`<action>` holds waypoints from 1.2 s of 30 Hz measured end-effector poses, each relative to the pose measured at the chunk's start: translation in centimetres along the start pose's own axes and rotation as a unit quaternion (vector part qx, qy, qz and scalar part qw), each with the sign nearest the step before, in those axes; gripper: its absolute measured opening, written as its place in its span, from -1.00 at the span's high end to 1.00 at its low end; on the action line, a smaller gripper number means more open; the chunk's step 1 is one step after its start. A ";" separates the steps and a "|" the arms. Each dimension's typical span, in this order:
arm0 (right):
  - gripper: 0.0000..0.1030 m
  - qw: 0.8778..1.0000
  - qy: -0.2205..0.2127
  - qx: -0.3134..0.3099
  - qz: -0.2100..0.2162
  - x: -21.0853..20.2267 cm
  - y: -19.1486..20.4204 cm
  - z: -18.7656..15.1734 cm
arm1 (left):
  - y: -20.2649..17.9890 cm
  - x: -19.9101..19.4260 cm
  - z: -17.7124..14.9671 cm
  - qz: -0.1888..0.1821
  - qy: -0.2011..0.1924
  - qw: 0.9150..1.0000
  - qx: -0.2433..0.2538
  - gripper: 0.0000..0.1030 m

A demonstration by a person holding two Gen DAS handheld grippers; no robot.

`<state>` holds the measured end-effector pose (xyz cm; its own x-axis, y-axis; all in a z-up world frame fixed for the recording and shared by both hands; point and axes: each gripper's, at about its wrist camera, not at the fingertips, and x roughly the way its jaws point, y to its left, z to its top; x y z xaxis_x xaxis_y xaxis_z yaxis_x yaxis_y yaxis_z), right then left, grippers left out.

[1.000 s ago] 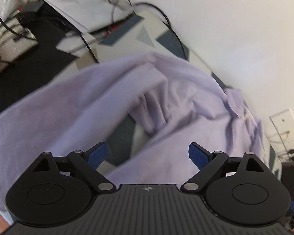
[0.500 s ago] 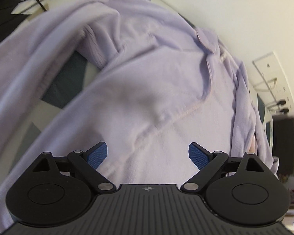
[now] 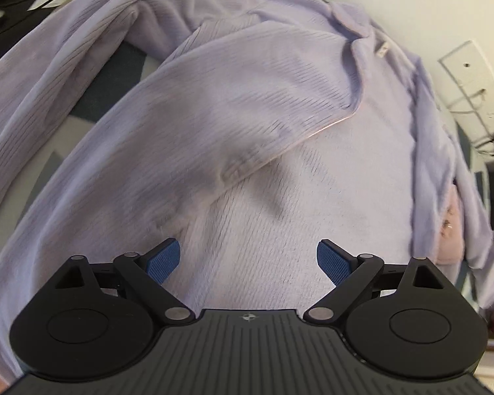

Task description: Fold clothes

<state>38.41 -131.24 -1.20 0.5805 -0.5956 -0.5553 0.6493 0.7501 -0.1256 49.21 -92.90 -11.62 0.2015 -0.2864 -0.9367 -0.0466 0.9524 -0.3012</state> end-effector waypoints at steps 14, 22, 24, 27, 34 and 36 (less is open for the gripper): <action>-0.92 0.983 0.075 -0.020 0.166 10.6 -7.3 -3.3 | -16.3 4.3 -6.8 0.007 -0.009 0.995 0.103 -0.79; -0.89 0.974 0.108 0.010 0.198 12.7 -8.8 -4.6 | -20.6 4.8 -6.4 0.014 -0.027 0.989 0.145 -0.78; -0.89 0.976 0.109 0.021 0.188 12.5 -9.4 -4.9 | -20.2 3.4 -6.0 -0.025 -0.048 0.988 0.146 -0.78; -0.89 0.976 0.110 0.056 0.178 11.7 -10.5 -5.4 | -20.2 3.2 -5.4 -0.043 -0.061 0.982 0.172 -0.78; -0.83 0.984 0.093 0.099 0.116 5.9 -9.8 -8.1 | -20.3 7.0 -3.0 -0.106 0.009 0.967 0.230 -0.01; -0.83 0.985 0.090 0.118 0.093 3.4 -8.9 -9.6 | -20.5 7.2 -2.6 -0.129 0.004 0.955 0.265 0.36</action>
<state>29.89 -137.22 -9.90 0.6175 -0.3766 -0.6905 0.6476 0.7417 0.1746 49.06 -114.73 -12.72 0.1313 -0.5171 -0.8458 0.5068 0.7683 -0.3910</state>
